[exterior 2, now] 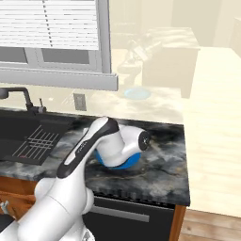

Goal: Pick up the marshmallow and place it in the cup of hot chocolate on the dining counter.

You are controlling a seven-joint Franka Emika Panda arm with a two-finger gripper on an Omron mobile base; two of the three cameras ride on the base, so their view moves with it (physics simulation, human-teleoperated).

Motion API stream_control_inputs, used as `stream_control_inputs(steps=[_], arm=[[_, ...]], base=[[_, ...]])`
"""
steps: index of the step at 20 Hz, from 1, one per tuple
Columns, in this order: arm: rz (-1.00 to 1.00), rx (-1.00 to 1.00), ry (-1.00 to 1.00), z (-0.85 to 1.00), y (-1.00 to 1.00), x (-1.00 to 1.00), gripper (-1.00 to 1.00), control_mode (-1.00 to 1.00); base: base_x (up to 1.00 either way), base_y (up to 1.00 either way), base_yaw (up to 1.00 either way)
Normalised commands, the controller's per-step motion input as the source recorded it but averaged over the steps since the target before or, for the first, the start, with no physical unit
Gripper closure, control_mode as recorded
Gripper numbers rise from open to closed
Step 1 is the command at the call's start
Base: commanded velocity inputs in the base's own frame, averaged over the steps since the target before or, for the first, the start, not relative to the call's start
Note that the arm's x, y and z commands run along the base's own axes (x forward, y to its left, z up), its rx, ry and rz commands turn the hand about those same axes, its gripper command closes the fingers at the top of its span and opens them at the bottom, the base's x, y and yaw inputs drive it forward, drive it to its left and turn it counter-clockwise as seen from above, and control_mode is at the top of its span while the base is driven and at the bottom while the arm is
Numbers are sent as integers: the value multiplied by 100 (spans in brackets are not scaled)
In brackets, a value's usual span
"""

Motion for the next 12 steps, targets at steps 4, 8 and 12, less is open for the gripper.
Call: stream_control_inputs(steps=[4,8,12], arm=[[20,-1,-32,24,13,-15,100,-100],[11,-1,-26,2,19,-1,100,-100],[11,-4,-24,1,19,0,100,-100]], base=[[0,0,0],[0,0,0],[0,0,0]])
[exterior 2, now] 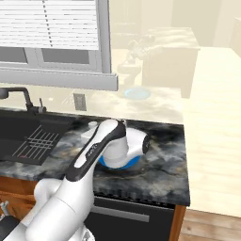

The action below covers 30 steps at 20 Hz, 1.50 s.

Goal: Pick up the marshmallow and place it in the cup of hot chocolate on the dining counter.

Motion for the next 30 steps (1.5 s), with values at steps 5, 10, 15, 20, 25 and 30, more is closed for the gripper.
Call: stream_control_inputs(steps=[5,10,15,20,25,30], arm=[[10,-5,-11,0,21,0,100,-100],[11,-2,-1,1,0,-11,100,-100],[12,0,-4,2,-4,-36,100,-100],[14,0,-10,13,-3,-46,100,-100],[10,0,-8,17,9,-13,100,-100],[3,0,0,14,9,-8,100,100]], base=[[0,0,0],[0,0,0],[0,0,0],[0,0,0],[0,0,0],[-4,4,1]])
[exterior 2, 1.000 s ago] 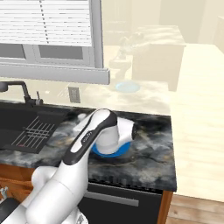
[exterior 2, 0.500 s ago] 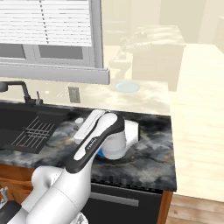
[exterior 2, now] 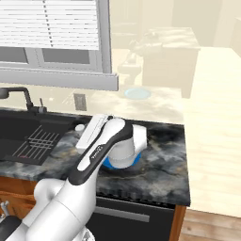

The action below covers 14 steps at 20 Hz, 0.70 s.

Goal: Pick up the marshmallow and place it in the cup of hot chocolate on the dining counter.

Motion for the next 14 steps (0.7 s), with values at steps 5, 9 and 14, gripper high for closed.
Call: stream_control_inputs(steps=[5,9,14], arm=[[0,0,0,0,0,0,100,100],[0,0,0,0,0,0,100,100],[0,0,0,0,0,0,100,100]], base=[[-39,18,0],[-96,62,0],[-100,100,1]])
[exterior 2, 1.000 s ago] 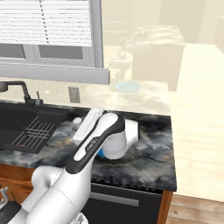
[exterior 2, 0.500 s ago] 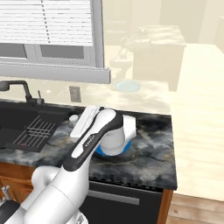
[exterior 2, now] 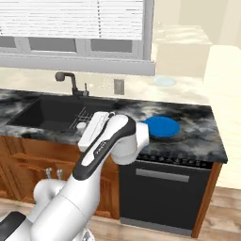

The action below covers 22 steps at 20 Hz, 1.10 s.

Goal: Pick up the marshmallow and place it in the cup of hot chocolate on the dining counter.

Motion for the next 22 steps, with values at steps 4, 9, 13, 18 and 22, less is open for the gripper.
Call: stream_control_inputs(steps=[4,9,13,18,22], arm=[[0,0,0,0,0,0,100,100],[0,0,0,0,0,0,100,100],[0,0,0,0,0,0,100,100],[0,0,0,0,0,0,100,100],[0,0,0,0,0,0,100,100]], base=[[-55,100,22],[-6,99,61],[-1,68,87],[0,11,99],[0,0,100]])
